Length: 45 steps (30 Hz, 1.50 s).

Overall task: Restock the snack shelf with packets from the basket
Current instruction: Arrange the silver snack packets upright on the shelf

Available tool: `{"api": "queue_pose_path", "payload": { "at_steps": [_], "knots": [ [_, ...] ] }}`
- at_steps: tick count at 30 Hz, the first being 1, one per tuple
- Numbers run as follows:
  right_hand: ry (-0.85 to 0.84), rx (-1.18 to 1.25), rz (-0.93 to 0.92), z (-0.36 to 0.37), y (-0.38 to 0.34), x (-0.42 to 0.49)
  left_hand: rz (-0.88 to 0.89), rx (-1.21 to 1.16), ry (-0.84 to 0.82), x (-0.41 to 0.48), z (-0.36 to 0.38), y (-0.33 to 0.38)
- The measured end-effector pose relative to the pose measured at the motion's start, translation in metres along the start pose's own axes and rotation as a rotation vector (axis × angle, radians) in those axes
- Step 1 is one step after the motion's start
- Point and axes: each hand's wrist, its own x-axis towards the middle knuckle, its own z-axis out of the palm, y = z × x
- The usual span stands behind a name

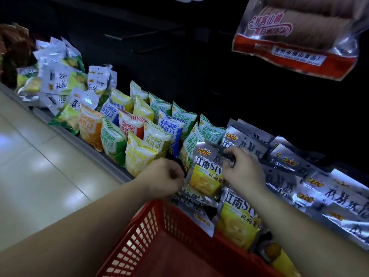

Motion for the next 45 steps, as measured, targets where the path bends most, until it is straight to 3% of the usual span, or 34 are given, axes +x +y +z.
{"api": "queue_pose_path", "payload": {
  "at_steps": [6,10,13,16,20,25,28,32,38,45],
  "knots": [
    [-0.11,-0.114,0.134,0.008,0.013,0.009,0.038,0.012,0.052,0.005,0.002,0.003],
    [-0.064,0.336,0.099,-0.004,0.005,0.009,0.015,0.002,0.058,0.002,0.002,0.001],
    [-0.085,0.592,0.098,-0.027,-0.015,0.009,-0.021,-0.086,0.176,-0.001,-0.005,0.007],
    [-0.103,0.622,0.021,-0.054,-0.028,0.003,0.025,-0.332,0.264,-0.004,-0.018,0.024],
    [-0.044,0.66,-0.027,-0.101,-0.048,-0.019,0.108,-0.567,0.229,-0.023,-0.038,0.067],
    [0.137,0.821,0.099,-0.153,-0.076,-0.065,0.102,-0.672,0.306,-0.065,-0.057,0.119],
    [0.095,0.949,0.162,-0.172,-0.086,-0.11,0.095,-0.76,0.343,-0.103,-0.065,0.142],
    [0.075,0.913,0.092,-0.187,-0.097,-0.163,0.071,-0.824,0.388,-0.15,-0.057,0.164],
    [0.26,0.856,0.053,-0.195,-0.093,-0.186,0.061,-0.861,0.329,-0.196,-0.041,0.181],
    [0.002,0.832,0.02,-0.192,-0.077,-0.183,0.182,-0.524,0.348,-0.193,-0.047,0.165]
  ]
}}
